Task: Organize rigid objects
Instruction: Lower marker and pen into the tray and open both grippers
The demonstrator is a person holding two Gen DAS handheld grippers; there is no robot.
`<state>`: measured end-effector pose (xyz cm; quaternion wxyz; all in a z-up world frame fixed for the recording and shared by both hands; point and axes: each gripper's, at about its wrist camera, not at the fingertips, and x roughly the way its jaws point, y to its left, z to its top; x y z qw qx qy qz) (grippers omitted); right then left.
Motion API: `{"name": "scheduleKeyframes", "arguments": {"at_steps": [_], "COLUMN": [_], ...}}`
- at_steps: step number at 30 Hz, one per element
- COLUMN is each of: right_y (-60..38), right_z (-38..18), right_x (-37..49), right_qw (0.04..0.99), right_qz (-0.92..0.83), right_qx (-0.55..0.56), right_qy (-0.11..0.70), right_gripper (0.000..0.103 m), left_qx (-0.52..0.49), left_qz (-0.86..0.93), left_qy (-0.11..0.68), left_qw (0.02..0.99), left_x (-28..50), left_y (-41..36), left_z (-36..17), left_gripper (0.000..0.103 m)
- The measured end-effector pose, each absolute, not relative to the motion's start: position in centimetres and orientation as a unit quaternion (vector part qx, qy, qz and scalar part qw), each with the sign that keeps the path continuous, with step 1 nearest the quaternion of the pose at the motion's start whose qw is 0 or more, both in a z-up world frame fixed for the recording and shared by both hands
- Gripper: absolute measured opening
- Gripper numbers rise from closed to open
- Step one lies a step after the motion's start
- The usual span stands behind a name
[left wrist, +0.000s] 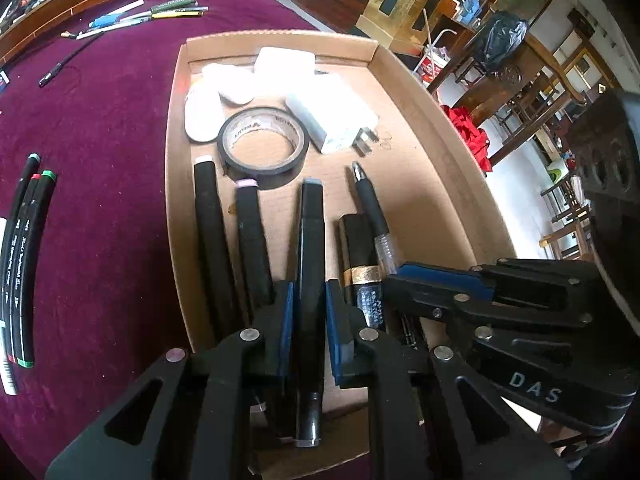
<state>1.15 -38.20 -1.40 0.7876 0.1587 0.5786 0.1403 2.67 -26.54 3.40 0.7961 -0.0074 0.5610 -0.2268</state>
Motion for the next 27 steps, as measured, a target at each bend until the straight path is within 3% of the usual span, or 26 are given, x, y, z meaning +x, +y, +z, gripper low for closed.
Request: {"name": "scheduleKeyframes", "arguments": {"at_steps": [13,23,25,27], "right_y": [-38.9,-39.1,-39.1,-39.1], "right_z": [-0.6,0.2,0.4,0.7], "right_x": [0.6,0.3,0.3,0.3], "right_qw": [0.796,0.803,0.805,0.808], "right_qz": [0.117,0.096,0.092,0.088], "right_qx": [0.174,0.195,0.199,0.202], "right_qy": [0.568,0.555,0.551,0.547], "right_gripper": [0.012,0.022,0.022,0.024], "left_qx": [0.007,0.016,0.018,0.015], "left_qz": [-0.238,-0.247,-0.247,-0.248], "left_qy": [0.558,0.550,0.546,0.541], "left_qw": [0.795,0.798,0.800,0.804], "left_x": [2.6,1.7,1.5,1.3], "left_y": [-26.8,-26.1,-25.9,-25.4], "left_z": [3.6,4.7,5.0,5.5], "left_gripper": [0.013,0.014,0.016,0.027]}}
